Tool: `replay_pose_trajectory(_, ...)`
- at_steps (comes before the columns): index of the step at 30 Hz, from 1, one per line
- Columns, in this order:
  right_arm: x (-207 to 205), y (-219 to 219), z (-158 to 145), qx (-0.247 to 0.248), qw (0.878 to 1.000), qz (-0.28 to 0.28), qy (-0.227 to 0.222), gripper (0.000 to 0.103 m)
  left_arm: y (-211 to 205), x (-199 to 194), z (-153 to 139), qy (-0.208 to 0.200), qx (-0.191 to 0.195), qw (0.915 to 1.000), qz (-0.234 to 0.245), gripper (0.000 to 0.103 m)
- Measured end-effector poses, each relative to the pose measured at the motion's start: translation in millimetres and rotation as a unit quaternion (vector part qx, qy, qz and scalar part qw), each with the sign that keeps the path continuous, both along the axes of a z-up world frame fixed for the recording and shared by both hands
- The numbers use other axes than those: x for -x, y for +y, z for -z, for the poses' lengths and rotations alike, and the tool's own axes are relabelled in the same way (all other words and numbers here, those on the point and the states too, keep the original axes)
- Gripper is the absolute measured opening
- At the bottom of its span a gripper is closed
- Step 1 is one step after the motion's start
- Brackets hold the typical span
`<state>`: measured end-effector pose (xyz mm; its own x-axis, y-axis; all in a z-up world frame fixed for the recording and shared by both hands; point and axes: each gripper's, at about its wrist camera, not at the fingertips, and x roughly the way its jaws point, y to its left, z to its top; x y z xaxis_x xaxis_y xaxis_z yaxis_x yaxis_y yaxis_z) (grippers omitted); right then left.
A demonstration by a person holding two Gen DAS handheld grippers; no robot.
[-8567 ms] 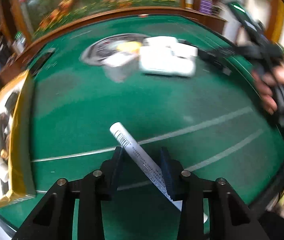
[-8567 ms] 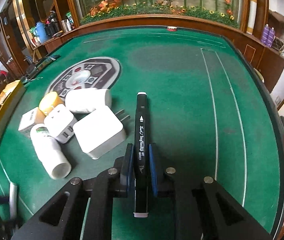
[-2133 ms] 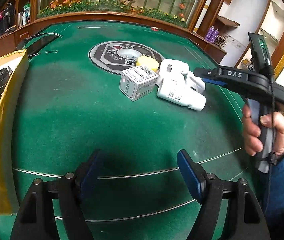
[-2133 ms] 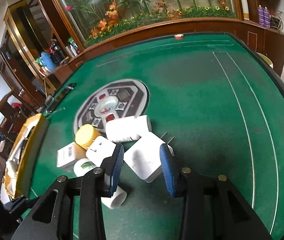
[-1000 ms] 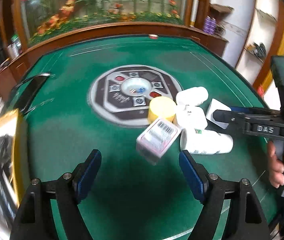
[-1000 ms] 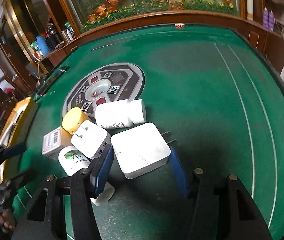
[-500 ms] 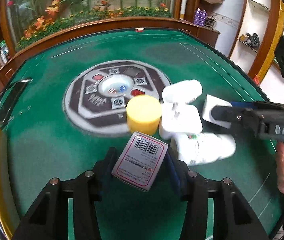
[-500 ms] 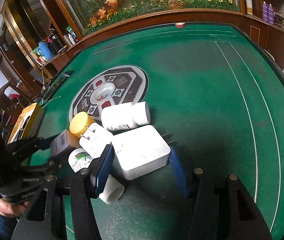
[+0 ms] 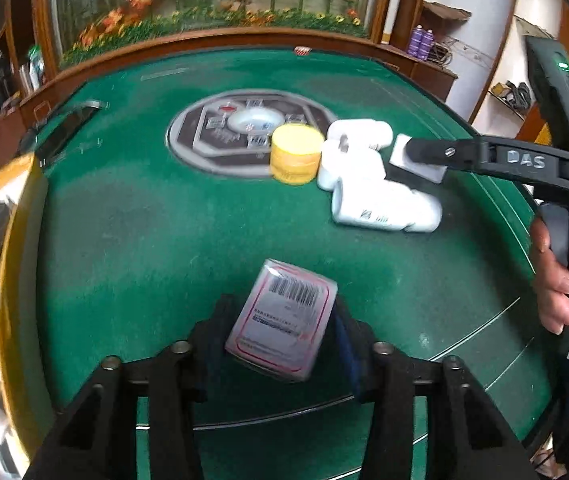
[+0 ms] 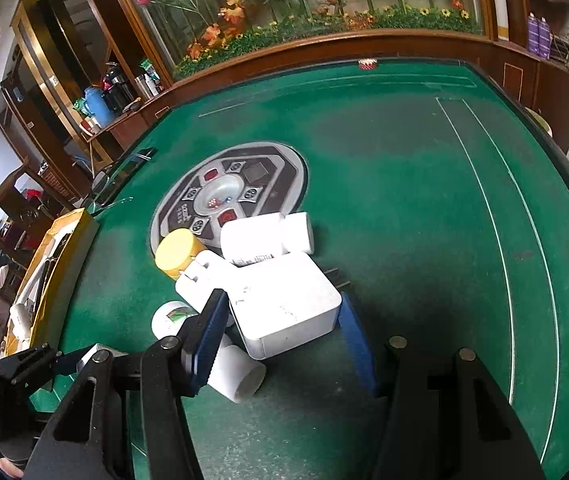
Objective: Organize rigid objects
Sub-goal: 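Grasp the pink-labelled white box with the left tool while the right tool grasps the white square adapter, then hold the box in the left tool while the right tool holds the adapter above the felt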
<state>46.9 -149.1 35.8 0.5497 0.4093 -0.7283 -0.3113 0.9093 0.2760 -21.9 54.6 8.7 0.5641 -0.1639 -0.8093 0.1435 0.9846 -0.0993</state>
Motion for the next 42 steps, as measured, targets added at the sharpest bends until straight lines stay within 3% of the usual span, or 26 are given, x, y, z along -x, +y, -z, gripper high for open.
replay_pose_trajectory(9, 4.0, 2.5, -5.9, -0.008, 1.0, -0.006, -0.016, 0.055, 5.3, 2.3, 0.1, -0.008, 0.015, 0.9997, -0.015, 0.039)
replay_pose_trajectory(16, 18.9, 16.6, -15.8, -0.01, 0.998, -0.041, -0.046, 0.055, 6.5, 3.7, -0.8, -0.009, 0.012, 0.9997, -0.018, 0.039)
replay_pose_trajectory(32, 47.8, 47.7, -19.9, -0.019, 0.991, -0.119, -0.051, 0.056, 46.7, 11.4, -2.6, -0.009, 0.02, 0.9974, -0.068, 0.039)
replay_pose_trajectory(42, 50.0, 51.4, -15.6, -0.01, 0.991, -0.121, -0.049, 0.056, 53.7, 12.1, 0.7, -0.008, 0.026, 0.9971, -0.072, 0.039)
